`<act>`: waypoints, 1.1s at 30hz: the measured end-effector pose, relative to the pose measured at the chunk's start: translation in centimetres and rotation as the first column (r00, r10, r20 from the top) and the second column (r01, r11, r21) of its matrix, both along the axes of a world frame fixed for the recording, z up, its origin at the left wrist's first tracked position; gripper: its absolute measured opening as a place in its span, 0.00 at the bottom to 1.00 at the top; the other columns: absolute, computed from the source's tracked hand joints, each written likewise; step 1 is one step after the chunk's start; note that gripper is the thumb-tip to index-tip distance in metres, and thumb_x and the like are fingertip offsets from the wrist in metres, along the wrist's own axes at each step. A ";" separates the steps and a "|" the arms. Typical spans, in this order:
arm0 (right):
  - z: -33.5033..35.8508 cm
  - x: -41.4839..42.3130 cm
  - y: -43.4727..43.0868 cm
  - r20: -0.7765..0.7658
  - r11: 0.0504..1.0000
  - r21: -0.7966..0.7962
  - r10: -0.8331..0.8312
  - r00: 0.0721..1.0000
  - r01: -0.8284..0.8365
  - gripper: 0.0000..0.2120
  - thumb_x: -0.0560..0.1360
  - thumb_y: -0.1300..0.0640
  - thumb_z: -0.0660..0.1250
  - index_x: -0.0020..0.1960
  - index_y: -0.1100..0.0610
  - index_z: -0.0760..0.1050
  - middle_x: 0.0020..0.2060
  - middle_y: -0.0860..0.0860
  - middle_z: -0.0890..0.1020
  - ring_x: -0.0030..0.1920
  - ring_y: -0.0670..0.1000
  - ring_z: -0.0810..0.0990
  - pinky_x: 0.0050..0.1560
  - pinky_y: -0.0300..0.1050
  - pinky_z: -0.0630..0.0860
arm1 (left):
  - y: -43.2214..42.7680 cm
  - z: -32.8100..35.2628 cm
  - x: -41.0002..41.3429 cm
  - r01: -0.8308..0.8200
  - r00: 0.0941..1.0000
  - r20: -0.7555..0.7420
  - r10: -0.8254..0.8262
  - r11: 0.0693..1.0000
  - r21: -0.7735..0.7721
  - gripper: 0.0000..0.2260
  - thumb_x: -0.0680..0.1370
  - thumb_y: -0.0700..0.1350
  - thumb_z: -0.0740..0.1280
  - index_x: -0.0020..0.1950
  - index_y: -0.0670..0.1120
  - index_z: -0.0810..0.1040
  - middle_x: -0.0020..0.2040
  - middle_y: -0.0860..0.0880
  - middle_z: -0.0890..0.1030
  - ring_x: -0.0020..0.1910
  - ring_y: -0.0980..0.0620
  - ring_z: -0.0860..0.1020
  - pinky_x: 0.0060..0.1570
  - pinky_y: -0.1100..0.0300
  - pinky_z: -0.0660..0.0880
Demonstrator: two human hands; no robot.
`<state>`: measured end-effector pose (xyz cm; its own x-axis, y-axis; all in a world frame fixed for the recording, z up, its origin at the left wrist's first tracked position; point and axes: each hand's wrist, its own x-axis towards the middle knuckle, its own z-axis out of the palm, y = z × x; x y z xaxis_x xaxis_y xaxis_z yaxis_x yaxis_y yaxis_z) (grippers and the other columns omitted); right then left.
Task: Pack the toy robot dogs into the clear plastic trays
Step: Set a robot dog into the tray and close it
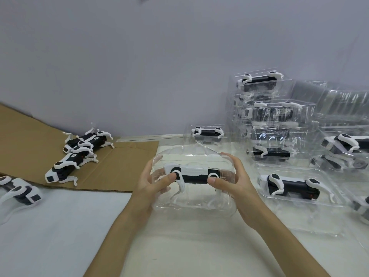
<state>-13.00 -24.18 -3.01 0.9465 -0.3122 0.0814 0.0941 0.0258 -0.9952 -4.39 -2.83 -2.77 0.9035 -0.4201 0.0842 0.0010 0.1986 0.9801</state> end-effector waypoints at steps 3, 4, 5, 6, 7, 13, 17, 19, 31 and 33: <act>0.0 0.0 0.0 0.001 1.000 0.008 0.001 1.000 -0.001 0.43 0.54 0.42 0.81 0.67 0.34 0.69 0.59 0.57 0.80 0.58 0.57 0.82 0.69 0.60 0.72 | 0.2 -0.2 0.0 0.029 0.999 -0.031 -0.028 0.999 0.021 0.39 0.61 0.54 0.79 0.71 0.56 0.72 0.57 0.45 0.83 0.54 0.48 0.81 0.60 0.50 0.75; 0.1 0.0 0.1 0.003 1.000 0.009 0.003 1.000 -0.003 0.43 0.54 0.42 0.81 0.67 0.35 0.69 0.59 0.58 0.80 0.59 0.57 0.81 0.69 0.61 0.71 | 0.2 -0.2 0.0 0.044 0.998 -0.042 -0.042 0.999 0.031 0.38 0.61 0.54 0.79 0.71 0.56 0.72 0.55 0.47 0.84 0.53 0.49 0.82 0.60 0.50 0.75; 0.1 -0.1 0.1 0.005 1.000 0.007 0.003 1.000 -0.003 0.43 0.54 0.42 0.81 0.67 0.35 0.69 0.59 0.58 0.80 0.59 0.58 0.81 0.69 0.62 0.71 | 0.3 -0.1 0.0 0.059 0.997 -0.048 -0.057 0.997 0.039 0.38 0.62 0.55 0.79 0.70 0.55 0.72 0.52 0.48 0.84 0.51 0.51 0.83 0.59 0.51 0.76; 0.1 -0.1 0.1 0.007 1.000 0.002 0.002 1.000 -0.002 0.43 0.54 0.42 0.81 0.67 0.35 0.70 0.59 0.57 0.80 0.59 0.57 0.81 0.69 0.61 0.72 | 0.3 -0.1 -0.1 0.072 0.996 -0.048 -0.069 0.996 0.045 0.37 0.62 0.55 0.79 0.70 0.55 0.72 0.50 0.50 0.84 0.49 0.52 0.83 0.58 0.52 0.77; 0.2 -0.1 0.1 0.008 1.000 -0.003 0.000 1.000 0.000 0.43 0.54 0.41 0.81 0.67 0.34 0.69 0.59 0.56 0.79 0.59 0.55 0.81 0.69 0.58 0.72 | 0.3 0.0 -0.1 0.079 0.996 -0.046 -0.077 0.996 0.049 0.37 0.62 0.54 0.79 0.70 0.55 0.72 0.49 0.50 0.84 0.49 0.53 0.82 0.57 0.53 0.77; 0.1 -0.1 0.1 -0.024 0.999 -0.032 0.033 0.999 -0.034 0.44 0.54 0.39 0.80 0.67 0.31 0.67 0.59 0.51 0.78 0.58 0.49 0.82 0.64 0.47 0.73 | 0.2 0.2 -0.1 0.052 0.997 -0.063 -0.052 0.999 0.007 0.39 0.60 0.51 0.80 0.69 0.51 0.73 0.46 0.49 0.83 0.46 0.51 0.80 0.56 0.54 0.76; 0.2 0.0 0.0 -0.036 0.998 -0.059 0.008 0.999 -0.011 0.44 0.55 0.35 0.78 0.69 0.32 0.65 0.58 0.47 0.78 0.51 0.43 0.84 0.52 0.41 0.73 | 0.1 -0.2 0.0 0.003 0.998 -0.066 -0.003 1.000 0.008 0.38 0.59 0.53 0.80 0.68 0.51 0.75 0.46 0.48 0.83 0.46 0.51 0.83 0.62 0.47 0.74; 0.1 0.1 0.1 -0.038 0.999 -0.048 -0.017 0.999 0.016 0.42 0.58 0.36 0.78 0.69 0.33 0.66 0.57 0.45 0.78 0.51 0.43 0.84 0.51 0.42 0.73 | 0.1 -0.4 0.3 -0.011 0.998 -0.069 0.014 0.999 0.039 0.38 0.59 0.55 0.80 0.68 0.52 0.75 0.48 0.48 0.83 0.47 0.52 0.84 0.62 0.44 0.75; -0.5 0.0 0.4 0.100 0.924 -0.271 -0.252 0.963 0.270 0.29 0.73 0.49 0.76 0.70 0.38 0.68 0.69 0.37 0.70 0.70 0.38 0.68 0.68 0.44 0.67 | 0.5 -2.1 2.0 -0.256 0.964 -0.029 0.264 0.953 0.164 0.28 0.67 0.59 0.75 0.66 0.56 0.75 0.65 0.54 0.78 0.66 0.51 0.76 0.66 0.53 0.73; -0.4 -0.3 0.9 0.230 0.828 -0.474 -0.213 0.950 0.301 0.31 0.73 0.49 0.76 0.72 0.41 0.68 0.69 0.37 0.69 0.71 0.36 0.66 0.71 0.43 0.64 | 0.2 -2.2 1.9 -0.272 0.962 0.039 0.270 0.944 0.187 0.22 0.72 0.55 0.76 0.65 0.56 0.76 0.62 0.59 0.78 0.66 0.56 0.74 0.59 0.63 0.71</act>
<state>-13.30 -23.25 -3.36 0.7977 -0.4182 0.4345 0.1857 -0.5151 -0.8367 -2.50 -2.65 -5.00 0.9848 -0.1691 0.0391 -0.0394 0.0010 0.9992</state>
